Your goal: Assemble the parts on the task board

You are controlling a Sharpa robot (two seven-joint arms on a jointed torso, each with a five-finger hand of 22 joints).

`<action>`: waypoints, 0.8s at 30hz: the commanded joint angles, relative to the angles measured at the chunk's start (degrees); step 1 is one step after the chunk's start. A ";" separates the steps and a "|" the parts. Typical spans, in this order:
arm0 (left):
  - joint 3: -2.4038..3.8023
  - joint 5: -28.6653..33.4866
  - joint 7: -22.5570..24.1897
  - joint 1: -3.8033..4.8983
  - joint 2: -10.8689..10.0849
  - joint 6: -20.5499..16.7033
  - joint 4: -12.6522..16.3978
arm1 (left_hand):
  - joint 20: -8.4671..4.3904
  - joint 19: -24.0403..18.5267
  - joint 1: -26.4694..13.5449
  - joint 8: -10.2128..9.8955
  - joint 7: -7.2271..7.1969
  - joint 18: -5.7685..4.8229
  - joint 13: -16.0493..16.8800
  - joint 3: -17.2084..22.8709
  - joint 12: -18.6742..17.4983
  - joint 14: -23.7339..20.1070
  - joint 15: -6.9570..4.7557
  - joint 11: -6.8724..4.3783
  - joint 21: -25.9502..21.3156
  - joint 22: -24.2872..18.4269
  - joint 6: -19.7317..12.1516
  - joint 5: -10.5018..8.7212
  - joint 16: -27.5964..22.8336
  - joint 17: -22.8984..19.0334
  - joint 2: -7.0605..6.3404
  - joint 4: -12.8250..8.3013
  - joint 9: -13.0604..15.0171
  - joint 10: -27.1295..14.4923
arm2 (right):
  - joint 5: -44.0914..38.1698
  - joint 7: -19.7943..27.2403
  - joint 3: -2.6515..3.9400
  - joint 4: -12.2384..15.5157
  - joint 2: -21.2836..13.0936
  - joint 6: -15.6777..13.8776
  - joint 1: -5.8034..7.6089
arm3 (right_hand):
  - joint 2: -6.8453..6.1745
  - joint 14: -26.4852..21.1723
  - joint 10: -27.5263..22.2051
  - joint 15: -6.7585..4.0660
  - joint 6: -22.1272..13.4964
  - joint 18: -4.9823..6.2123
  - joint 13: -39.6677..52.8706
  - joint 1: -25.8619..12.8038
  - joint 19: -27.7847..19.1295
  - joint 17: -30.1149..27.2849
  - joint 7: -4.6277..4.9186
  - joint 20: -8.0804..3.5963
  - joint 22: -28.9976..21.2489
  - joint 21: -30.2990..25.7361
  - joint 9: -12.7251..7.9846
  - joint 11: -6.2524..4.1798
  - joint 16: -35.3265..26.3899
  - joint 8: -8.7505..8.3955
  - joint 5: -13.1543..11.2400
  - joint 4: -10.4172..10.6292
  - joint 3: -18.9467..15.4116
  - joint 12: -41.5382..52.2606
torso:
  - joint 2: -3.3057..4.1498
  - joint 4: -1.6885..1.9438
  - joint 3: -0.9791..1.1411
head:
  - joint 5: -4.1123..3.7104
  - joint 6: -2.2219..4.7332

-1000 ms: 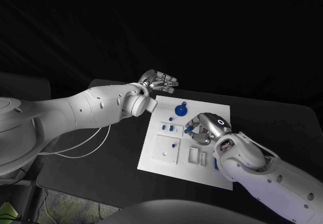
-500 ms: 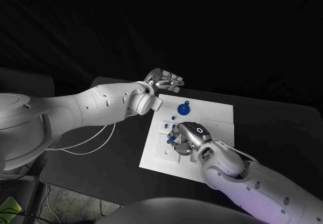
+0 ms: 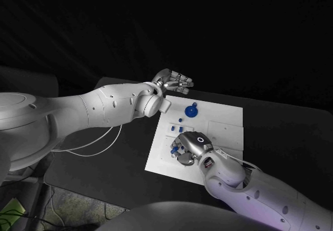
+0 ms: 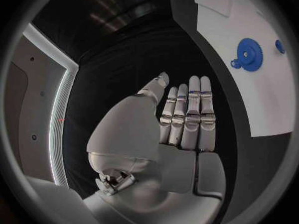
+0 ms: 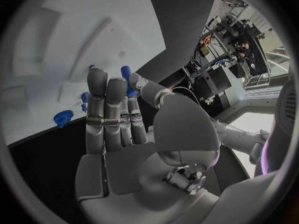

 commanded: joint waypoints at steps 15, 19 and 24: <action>0.06 0.24 0.26 0.07 0.23 0.91 0.05 | 0.24 0.25 -0.15 0.02 -0.03 -1.14 -0.05 -0.12 0.29 -0.47 0.07 -0.08 0.37 -0.29 -0.07 -0.31 -0.17 0.00 0.52 0.16 0.08 -0.35 | -2.75 -0.56 -1.22 -1.44 1.01 1.04 -0.05 | 0.58 -0.13 1.31 -0.43 0.34 0.76 0.11 -0.21 2.17 0.12 -0.06 -0.50 0.31 0.03 0.27 -1.06 -0.14 0.41 0.12 -0.65 0.06 0.29 | 0.00 -0.04 0.04 | 0.31 -0.44; 0.06 0.24 0.27 0.07 0.27 0.96 0.07 | 0.24 0.25 -0.15 0.02 -0.03 -1.14 -0.05 -0.12 0.29 -0.47 0.07 -0.08 0.37 -0.29 -0.07 -0.31 -0.17 0.00 0.52 0.16 0.08 -0.35 | -2.88 -0.64 -1.56 -1.82 1.24 0.99 -0.07 | 0.58 -0.13 1.31 -0.43 0.34 0.76 0.11 -0.21 2.17 0.12 -0.06 -0.50 0.31 0.03 0.27 -1.06 -0.14 0.41 0.12 -0.65 0.06 0.29 | 0.01 0.01 0.04 | 0.42 -0.54; 0.06 0.24 0.25 0.07 0.22 0.96 0.08 | 0.24 0.25 -0.15 0.02 -0.03 -1.14 -0.05 -0.12 0.29 -0.47 0.07 -0.08 0.37 -0.29 -0.07 -0.31 -0.17 0.00 0.52 0.16 0.08 -0.35 | -3.31 -0.96 -1.81 -2.22 1.36 0.99 -0.10 | 0.61 -0.13 1.37 -0.44 0.39 0.76 0.11 -0.24 2.18 0.15 -0.07 -0.51 0.51 0.10 0.27 -1.07 -0.13 0.41 0.12 -0.80 0.12 0.29 | -0.02 -0.04 0.03 | 0.47 -0.63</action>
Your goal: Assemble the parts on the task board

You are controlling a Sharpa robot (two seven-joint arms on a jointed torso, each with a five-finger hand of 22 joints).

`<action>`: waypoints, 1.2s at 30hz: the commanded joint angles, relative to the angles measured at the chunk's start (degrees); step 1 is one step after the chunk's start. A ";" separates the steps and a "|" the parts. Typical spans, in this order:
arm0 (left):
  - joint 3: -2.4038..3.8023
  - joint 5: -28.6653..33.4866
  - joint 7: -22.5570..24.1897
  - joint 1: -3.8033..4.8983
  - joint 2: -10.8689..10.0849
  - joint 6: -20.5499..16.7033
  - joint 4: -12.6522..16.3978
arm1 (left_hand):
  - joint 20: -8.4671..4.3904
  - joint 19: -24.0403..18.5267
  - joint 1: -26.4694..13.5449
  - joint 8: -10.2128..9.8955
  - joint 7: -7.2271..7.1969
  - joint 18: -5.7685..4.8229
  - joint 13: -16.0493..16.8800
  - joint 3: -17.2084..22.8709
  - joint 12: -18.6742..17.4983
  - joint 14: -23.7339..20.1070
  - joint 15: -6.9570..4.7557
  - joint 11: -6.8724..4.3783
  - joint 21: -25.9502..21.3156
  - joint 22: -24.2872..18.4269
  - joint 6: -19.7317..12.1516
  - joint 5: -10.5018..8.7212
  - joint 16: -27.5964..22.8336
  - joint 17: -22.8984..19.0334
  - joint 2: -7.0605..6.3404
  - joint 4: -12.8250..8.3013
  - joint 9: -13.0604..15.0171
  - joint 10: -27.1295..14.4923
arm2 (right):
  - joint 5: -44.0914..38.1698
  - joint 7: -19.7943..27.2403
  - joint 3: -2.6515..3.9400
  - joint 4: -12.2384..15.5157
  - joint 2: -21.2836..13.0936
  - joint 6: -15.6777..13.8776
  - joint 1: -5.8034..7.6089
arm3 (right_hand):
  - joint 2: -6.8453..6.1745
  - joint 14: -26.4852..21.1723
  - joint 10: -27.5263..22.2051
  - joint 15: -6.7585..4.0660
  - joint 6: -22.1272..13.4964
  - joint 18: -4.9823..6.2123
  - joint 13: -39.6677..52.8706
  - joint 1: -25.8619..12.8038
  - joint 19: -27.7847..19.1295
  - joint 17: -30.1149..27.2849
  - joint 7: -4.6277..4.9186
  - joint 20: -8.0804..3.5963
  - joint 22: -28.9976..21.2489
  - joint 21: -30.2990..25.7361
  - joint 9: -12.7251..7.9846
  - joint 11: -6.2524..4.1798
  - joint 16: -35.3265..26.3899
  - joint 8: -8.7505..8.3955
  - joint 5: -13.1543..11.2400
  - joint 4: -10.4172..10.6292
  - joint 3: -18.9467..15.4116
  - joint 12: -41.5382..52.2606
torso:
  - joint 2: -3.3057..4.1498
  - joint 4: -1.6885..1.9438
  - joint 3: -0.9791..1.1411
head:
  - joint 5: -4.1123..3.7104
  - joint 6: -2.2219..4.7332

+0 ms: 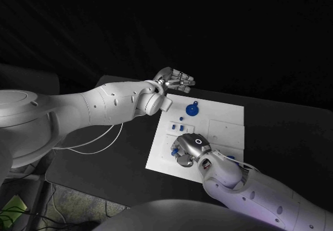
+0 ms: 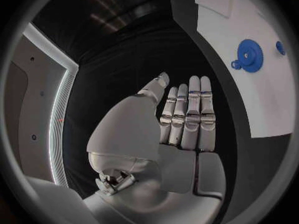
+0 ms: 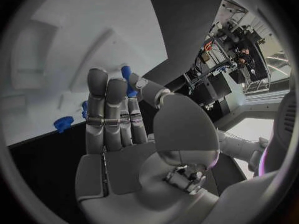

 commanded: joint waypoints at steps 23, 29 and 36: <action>0.05 0.24 0.21 0.07 0.14 0.91 0.12 | 0.27 0.27 -0.27 0.03 -0.03 -1.15 -0.05 -0.21 0.28 -0.51 0.09 -0.06 0.37 -0.37 -0.11 -0.30 -0.17 0.01 0.55 0.18 0.08 -0.42 | -2.96 -2.80 -0.42 -0.54 0.19 2.83 -0.06 | 0.43 -0.02 1.39 -0.32 0.49 0.64 0.03 0.01 2.16 0.12 -0.11 -0.52 0.40 0.22 0.26 -1.06 -0.14 0.21 0.12 -0.51 -0.09 0.25 | 0.00 -0.04 -0.01 | 0.08 -0.36; 0.05 0.24 0.17 0.07 0.23 0.98 0.11 | 0.27 0.27 -0.27 0.03 -0.03 -1.15 -0.05 -0.21 0.28 -0.51 0.09 -0.06 0.37 -0.37 -0.11 -0.30 -0.17 0.01 0.55 0.18 0.08 -0.42 | -3.48 -3.62 -1.20 -0.58 0.64 2.99 -0.06 | 0.45 -0.05 1.38 -0.29 0.48 0.63 0.04 -0.01 2.11 0.13 -0.09 -0.51 0.62 0.17 0.23 -1.05 -0.20 0.21 0.12 -0.57 -0.08 0.26 | 0.00 -0.02 -0.04 | 0.08 -0.39; 0.05 0.24 0.11 0.07 0.30 1.08 0.07 | 0.29 0.28 -0.31 0.03 -0.03 -1.16 -0.05 -0.25 0.28 -0.55 0.10 -0.05 0.36 -0.51 -0.13 -0.34 -0.18 0.01 0.58 0.23 0.08 -0.43 | -3.82 -4.75 -1.62 -0.43 1.15 2.50 -0.06 | 0.45 -0.05 1.38 -0.29 0.48 0.63 0.04 -0.01 2.11 0.13 -0.09 -0.51 0.62 0.17 0.23 -1.05 -0.20 0.21 0.12 -0.57 -0.08 0.26 | -0.02 0.01 -0.05 | -0.01 -0.40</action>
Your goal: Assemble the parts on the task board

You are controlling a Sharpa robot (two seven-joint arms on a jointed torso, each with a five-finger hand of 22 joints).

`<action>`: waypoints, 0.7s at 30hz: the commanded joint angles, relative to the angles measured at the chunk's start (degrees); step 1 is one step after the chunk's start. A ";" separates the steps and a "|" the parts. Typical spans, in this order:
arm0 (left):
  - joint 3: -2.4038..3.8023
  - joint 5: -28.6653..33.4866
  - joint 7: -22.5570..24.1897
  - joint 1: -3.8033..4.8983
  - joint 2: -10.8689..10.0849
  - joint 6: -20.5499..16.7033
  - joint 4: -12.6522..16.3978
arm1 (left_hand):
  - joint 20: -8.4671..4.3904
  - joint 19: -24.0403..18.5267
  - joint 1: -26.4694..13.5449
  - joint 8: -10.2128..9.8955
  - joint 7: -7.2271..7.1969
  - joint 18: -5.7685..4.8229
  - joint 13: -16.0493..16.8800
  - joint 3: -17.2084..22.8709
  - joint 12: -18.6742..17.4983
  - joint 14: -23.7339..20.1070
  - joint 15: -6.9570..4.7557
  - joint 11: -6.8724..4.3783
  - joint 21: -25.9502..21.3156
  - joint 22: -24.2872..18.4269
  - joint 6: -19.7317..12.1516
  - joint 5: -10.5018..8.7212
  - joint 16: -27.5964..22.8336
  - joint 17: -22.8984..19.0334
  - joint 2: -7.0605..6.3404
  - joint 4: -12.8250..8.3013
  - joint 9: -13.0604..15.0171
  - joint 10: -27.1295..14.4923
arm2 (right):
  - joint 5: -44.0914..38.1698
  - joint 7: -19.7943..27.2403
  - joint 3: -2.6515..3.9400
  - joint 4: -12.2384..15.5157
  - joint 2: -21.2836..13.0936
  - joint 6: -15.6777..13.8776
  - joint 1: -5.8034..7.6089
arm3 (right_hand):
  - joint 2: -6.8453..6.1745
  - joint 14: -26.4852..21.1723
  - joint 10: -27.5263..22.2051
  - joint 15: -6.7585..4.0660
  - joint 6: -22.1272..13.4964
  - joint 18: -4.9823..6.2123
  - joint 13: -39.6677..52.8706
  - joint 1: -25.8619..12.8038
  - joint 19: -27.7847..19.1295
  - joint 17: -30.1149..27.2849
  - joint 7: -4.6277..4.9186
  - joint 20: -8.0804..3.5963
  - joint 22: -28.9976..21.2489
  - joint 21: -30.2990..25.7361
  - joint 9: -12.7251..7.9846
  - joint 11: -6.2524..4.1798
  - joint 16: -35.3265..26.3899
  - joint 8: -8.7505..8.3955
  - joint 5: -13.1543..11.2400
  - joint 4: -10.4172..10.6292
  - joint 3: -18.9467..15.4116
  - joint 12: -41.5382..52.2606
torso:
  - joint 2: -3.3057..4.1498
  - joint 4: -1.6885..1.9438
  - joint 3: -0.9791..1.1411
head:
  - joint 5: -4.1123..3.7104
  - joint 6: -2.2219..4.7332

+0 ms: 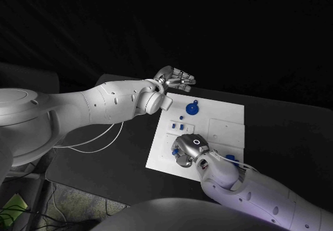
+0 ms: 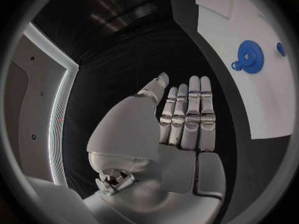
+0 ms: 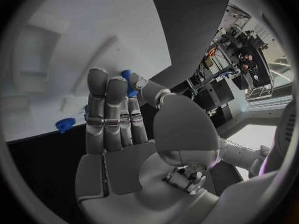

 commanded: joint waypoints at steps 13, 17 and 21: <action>0.05 0.24 0.03 0.07 0.27 1.20 0.09 | 0.32 0.29 -0.16 0.02 -0.03 -1.17 -0.05 -0.33 0.29 -0.38 -0.08 -0.03 0.34 -0.23 -0.14 -0.38 -0.18 0.03 0.35 0.29 0.08 -0.49 | -1.68 -3.17 -0.91 -0.79 1.10 1.87 -0.22 | -0.10 -0.23 1.17 -0.16 0.14 0.83 0.09 -0.54 1.98 -0.27 0.19 -0.15 0.15 -1.31 0.35 -0.83 -0.50 0.18 0.65 -0.11 0.88 0.07 | 0.00 0.06 -0.04 | -0.07 -0.11; 0.05 0.24 -0.01 0.07 0.24 1.25 0.10 | 0.32 0.29 -0.16 0.02 -0.03 -1.17 -0.05 -0.33 0.29 -0.38 -0.08 -0.03 0.34 -0.23 -0.14 -0.38 -0.18 0.03 0.35 0.29 0.08 -0.49 | -1.24 -3.05 -1.04 -1.02 1.18 1.82 -0.22 | -1.43 -0.24 -0.23 0.09 -1.24 0.95 0.03 -0.75 1.97 -0.47 0.60 0.06 -0.11 -2.06 0.07 -0.41 -0.54 0.13 2.08 -0.21 -0.41 0.05 | -0.03 -0.01 -0.04 | -0.04 -0.14; 0.06 0.24 -0.06 0.07 0.23 1.32 0.11 | 0.32 0.29 -0.16 0.02 -0.03 -1.17 -0.05 -0.33 0.29 -0.38 -0.08 -0.03 0.34 -0.23 -0.14 -0.38 -0.18 0.03 0.35 0.29 0.08 -0.49 | -0.46 -2.53 -1.14 -1.07 1.21 1.50 -0.22 | -3.22 -0.25 -1.28 0.40 -4.23 1.17 -0.01 -0.88 2.13 -0.75 1.08 0.43 -0.66 -3.11 -0.49 -0.06 -0.45 0.08 1.72 0.59 -3.00 0.01 | 0.00 -0.03 -0.02 | -0.01 -0.20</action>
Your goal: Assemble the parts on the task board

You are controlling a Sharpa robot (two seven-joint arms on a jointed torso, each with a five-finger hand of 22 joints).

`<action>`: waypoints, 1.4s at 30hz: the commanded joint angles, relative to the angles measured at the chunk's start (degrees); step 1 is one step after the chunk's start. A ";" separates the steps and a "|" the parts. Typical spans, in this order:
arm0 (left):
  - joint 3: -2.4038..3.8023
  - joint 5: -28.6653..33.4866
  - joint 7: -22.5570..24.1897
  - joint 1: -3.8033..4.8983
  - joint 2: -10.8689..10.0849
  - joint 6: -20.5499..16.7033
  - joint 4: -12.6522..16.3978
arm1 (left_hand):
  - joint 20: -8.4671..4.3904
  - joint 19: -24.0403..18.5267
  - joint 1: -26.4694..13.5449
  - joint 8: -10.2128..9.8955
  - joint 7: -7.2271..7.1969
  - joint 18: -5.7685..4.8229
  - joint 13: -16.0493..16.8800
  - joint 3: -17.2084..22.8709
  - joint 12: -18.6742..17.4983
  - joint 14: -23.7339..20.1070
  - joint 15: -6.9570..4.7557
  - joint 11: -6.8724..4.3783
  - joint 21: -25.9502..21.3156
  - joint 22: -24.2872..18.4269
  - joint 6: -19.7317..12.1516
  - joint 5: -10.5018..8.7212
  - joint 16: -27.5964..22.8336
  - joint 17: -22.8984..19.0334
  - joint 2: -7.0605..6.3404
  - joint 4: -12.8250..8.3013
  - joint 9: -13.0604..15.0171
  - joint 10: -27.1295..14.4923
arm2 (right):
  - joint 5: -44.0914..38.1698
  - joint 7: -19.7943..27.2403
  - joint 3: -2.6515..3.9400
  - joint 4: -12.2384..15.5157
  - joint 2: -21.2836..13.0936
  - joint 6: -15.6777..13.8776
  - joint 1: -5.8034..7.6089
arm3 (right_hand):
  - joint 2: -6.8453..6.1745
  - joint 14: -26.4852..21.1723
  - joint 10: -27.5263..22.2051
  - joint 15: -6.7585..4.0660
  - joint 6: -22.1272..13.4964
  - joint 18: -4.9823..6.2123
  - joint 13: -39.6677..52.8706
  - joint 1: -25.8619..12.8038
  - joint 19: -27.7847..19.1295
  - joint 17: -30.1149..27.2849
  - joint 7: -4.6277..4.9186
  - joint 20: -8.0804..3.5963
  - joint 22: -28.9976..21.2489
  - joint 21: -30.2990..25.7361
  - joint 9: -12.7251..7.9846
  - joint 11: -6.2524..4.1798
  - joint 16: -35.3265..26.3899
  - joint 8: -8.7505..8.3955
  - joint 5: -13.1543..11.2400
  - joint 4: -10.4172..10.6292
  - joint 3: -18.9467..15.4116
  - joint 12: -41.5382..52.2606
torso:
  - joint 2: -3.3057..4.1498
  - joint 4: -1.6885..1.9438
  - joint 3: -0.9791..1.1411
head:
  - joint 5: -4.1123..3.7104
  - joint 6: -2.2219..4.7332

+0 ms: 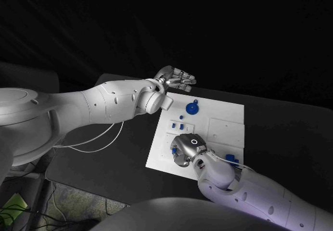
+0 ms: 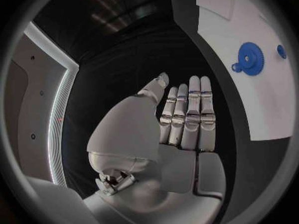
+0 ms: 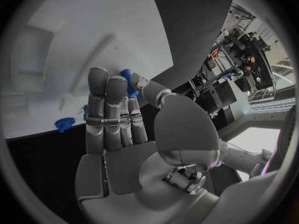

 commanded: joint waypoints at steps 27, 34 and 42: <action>0.05 0.24 -0.02 0.08 -0.21 0.92 0.02 | 0.15 0.11 -0.16 0.02 0.00 -1.16 -0.05 -0.27 0.29 -0.47 -0.03 0.02 0.30 -0.40 -0.29 -0.39 -0.18 0.04 0.34 0.20 0.08 -0.64 | 2.96 1.21 -0.45 1.67 -1.53 -7.46 -0.36 | -6.37 -0.39 -11.25 2.19 -8.48 2.84 -0.25 1.57 2.49 -2.68 0.82 2.25 -4.61 -2.46 -0.69 2.97 -0.01 -0.43 -1.65 3.36 -6.95 0.12 | -0.02 -0.06 0.06 | -0.14 0.00; 0.05 0.24 -0.03 0.08 -0.42 0.89 -0.21 | 0.16 0.12 -0.09 0.03 0.01 -1.15 -0.05 -0.30 0.29 -0.52 -0.02 0.04 0.29 -0.51 -0.28 -0.39 -0.18 0.04 0.32 0.18 0.08 -0.74 | 4.32 1.65 0.37 5.10 -3.83 -9.71 -0.22 | -6.34 -0.17 -11.40 2.19 -9.81 2.86 -0.24 2.10 2.50 -3.32 0.68 2.30 -6.37 -1.64 -0.71 2.93 0.12 -0.42 -1.50 4.06 -10.02 0.15 | -0.06 -0.16 0.16 | -0.68 0.56; 0.04 0.24 0.19 0.05 -0.69 1.03 -0.92 | 0.16 0.12 -0.09 0.03 0.01 -1.15 -0.05 -0.30 0.29 -0.52 -0.02 0.04 0.29 -0.51 -0.28 -0.39 -0.18 0.04 0.32 0.18 0.08 -0.74 | 10.94 3.75 5.14 10.18 -8.83 -10.60 -0.05 | -5.77 0.20 -7.83 1.95 -8.95 2.57 -0.30 0.56 2.56 -3.30 1.44 2.07 -7.03 -0.62 -0.71 2.34 0.51 -0.44 -0.31 5.92 -9.55 0.13 | -0.33 -0.50 0.45 | -2.20 1.80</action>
